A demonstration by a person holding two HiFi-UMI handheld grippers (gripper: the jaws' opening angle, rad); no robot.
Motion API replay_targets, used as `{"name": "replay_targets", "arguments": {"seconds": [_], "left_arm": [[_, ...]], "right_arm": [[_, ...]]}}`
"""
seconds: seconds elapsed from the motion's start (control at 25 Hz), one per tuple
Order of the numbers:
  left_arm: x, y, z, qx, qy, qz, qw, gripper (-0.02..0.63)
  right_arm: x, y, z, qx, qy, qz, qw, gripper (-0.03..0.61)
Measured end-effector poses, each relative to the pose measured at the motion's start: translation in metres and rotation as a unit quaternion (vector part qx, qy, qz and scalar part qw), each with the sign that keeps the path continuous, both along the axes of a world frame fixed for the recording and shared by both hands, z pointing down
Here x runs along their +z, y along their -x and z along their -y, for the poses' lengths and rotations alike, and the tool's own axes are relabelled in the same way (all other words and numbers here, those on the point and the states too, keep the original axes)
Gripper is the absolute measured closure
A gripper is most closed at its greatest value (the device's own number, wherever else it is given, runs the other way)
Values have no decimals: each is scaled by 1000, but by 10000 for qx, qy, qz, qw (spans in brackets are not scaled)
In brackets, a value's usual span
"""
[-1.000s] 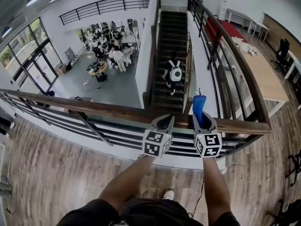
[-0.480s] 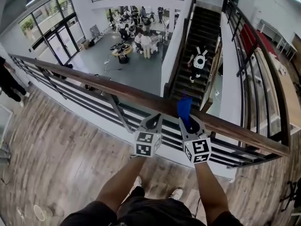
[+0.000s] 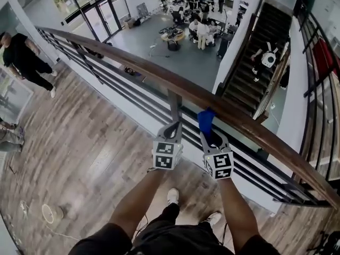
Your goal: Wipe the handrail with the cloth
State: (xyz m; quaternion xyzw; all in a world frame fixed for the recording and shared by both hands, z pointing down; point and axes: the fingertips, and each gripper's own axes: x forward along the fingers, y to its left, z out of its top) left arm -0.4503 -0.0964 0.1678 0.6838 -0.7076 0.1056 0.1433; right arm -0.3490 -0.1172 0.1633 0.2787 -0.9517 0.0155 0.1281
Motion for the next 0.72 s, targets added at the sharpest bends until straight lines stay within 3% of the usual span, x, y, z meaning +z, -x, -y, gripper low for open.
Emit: {"name": "replay_targets", "arguments": {"seconds": [0.32,0.56,0.72], "left_arm": [[56,110,-5,-386,362,53,9986,611],[79,141,-9,-502,509,-73,9974,611],[92,144,-11,-495,566,-55,9972,611]], "right_arm": [[90,118,75,759,660,-694,9925,466],[125,162,116,1309,1178,-1086,9784,466],[143,170,126,1465,1243,-1407,9712,466]]}}
